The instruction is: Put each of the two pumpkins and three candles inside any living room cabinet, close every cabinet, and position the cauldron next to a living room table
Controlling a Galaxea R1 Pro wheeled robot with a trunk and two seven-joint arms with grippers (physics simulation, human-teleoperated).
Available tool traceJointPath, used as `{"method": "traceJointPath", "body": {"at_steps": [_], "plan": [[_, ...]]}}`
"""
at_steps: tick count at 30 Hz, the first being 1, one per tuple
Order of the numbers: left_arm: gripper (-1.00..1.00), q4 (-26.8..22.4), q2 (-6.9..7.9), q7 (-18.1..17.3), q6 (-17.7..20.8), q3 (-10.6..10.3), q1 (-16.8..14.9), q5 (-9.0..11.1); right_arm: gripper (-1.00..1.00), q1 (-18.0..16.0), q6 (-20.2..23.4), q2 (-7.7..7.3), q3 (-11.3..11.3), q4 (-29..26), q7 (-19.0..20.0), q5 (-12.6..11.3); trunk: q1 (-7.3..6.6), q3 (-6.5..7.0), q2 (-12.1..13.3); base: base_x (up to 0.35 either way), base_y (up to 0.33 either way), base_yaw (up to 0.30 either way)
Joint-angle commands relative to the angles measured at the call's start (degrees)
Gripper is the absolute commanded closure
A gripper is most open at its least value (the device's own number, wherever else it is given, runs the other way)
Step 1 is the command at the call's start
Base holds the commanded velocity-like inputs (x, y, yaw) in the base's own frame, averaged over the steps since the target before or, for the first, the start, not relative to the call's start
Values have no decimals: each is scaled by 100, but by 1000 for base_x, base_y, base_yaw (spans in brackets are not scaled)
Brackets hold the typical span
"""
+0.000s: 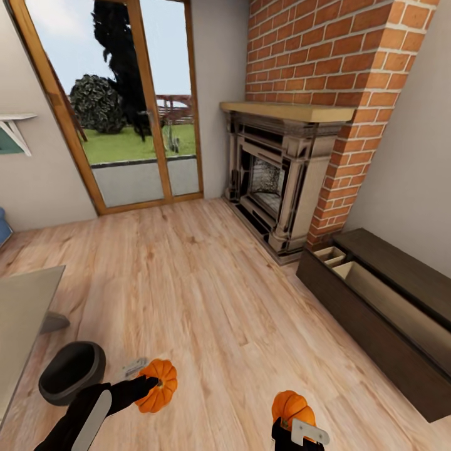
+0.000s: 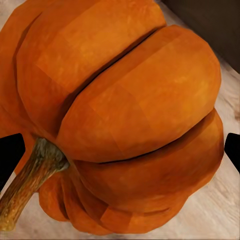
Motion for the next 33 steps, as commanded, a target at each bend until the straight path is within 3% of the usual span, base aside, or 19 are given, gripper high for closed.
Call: {"method": "traceJointPath", "body": {"at_steps": [1,14,21,33], "plan": [[100,-1,0,0,-4,0,-1,20,100,-1,-3,0,4,-2,0,17,0,0,0,321,-118,0],[100,-1,0,-4,-70,0,-1,20,100,-1,-3,3,11,-6,0,21,0,0,0,324,-43,12],[100,-1,0,-3,-70,0,-1,20,100,-1,-3,6,399,-10,-2,20,0,1,0,329,0,255],[100,-1,0,0,-70,0,-1,20,100,-1,-11,0,440,-10,0,17,0,40,0,329,0,203]]}}
